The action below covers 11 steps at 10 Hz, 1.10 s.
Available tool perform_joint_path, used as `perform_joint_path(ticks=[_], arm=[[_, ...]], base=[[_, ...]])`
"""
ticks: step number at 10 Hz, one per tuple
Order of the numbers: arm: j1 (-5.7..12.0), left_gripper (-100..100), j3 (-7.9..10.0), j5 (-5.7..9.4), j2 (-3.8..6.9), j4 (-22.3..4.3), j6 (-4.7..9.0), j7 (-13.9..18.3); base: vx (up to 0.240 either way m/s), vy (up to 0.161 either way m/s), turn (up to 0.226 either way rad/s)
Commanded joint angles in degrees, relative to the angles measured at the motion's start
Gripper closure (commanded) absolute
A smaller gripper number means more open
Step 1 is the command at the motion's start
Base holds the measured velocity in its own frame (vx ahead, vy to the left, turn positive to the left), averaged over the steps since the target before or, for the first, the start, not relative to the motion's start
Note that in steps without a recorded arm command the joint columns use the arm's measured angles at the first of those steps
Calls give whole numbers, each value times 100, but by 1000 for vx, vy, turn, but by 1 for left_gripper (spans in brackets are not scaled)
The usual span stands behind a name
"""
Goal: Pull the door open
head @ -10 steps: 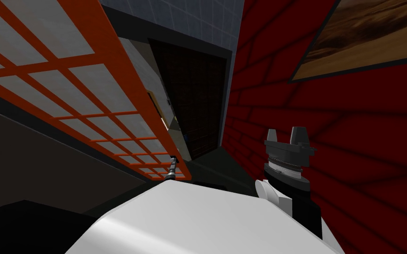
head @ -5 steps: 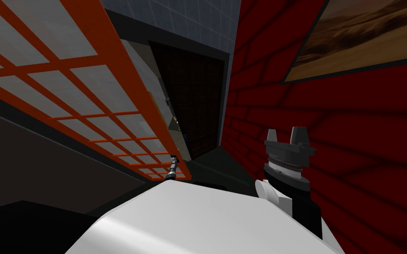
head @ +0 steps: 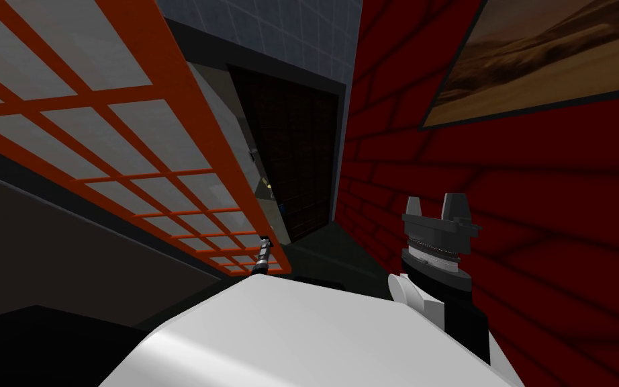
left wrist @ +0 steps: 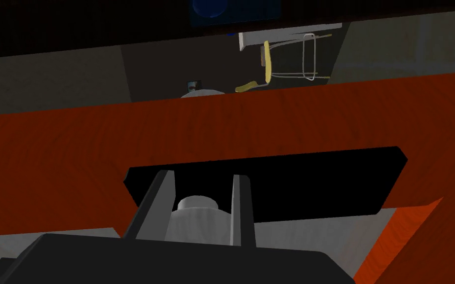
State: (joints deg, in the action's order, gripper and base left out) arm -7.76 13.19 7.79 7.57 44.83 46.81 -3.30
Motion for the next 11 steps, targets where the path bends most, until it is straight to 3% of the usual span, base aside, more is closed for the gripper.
perform_joint_path(ticks=[1, 11], arm=[[12, 100, 8, 124, 107, -161, 60, 286], [158, 100, -435, 592, 287, -252, 127, 1687]], base=[[-45, 13, -58], [-55, 25, -57]])
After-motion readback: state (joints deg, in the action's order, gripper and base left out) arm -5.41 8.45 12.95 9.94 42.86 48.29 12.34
